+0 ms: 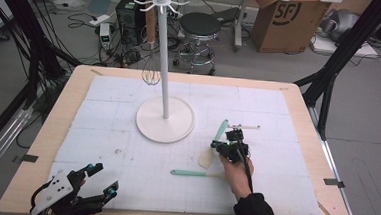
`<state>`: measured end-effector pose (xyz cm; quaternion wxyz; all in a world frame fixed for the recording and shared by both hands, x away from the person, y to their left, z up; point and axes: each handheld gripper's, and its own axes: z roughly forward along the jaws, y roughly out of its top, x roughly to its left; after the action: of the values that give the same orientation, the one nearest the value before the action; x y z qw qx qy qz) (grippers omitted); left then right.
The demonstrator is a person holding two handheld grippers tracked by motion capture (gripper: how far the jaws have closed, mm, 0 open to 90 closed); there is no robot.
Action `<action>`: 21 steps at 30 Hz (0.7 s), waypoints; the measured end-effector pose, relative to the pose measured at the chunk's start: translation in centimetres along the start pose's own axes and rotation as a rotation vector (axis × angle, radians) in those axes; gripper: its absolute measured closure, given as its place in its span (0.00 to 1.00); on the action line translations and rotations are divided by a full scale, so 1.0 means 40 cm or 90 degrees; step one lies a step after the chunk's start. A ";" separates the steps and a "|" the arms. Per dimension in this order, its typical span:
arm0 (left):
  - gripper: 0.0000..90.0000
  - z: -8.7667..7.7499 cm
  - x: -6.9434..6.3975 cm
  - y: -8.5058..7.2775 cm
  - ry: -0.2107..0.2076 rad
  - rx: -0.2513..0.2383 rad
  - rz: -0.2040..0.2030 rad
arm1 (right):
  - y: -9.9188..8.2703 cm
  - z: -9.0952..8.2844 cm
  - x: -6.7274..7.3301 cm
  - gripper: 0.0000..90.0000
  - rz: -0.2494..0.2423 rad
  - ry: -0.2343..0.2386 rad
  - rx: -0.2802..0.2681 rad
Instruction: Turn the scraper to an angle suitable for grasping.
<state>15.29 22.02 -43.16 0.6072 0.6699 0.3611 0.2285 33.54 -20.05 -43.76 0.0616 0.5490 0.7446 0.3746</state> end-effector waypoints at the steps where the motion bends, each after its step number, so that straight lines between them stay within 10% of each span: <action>1: 0.26 0.001 -0.001 0.000 -0.001 0.001 0.001 | -0.002 0.003 0.017 1.00 -0.013 0.004 0.005; 9: 0.26 0.006 -0.007 0.003 -0.009 -0.003 0.002 | -0.033 0.052 0.122 1.00 -0.051 0.052 0.066; 21: 0.26 0.003 -0.009 0.005 -0.008 -0.006 0.001 | -0.055 0.007 0.132 1.00 -0.120 -0.040 0.072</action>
<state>15.22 21.67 -42.94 0.6125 0.6688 0.3553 0.2265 29.91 -15.60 -43.64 0.0890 0.4907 0.8107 0.3068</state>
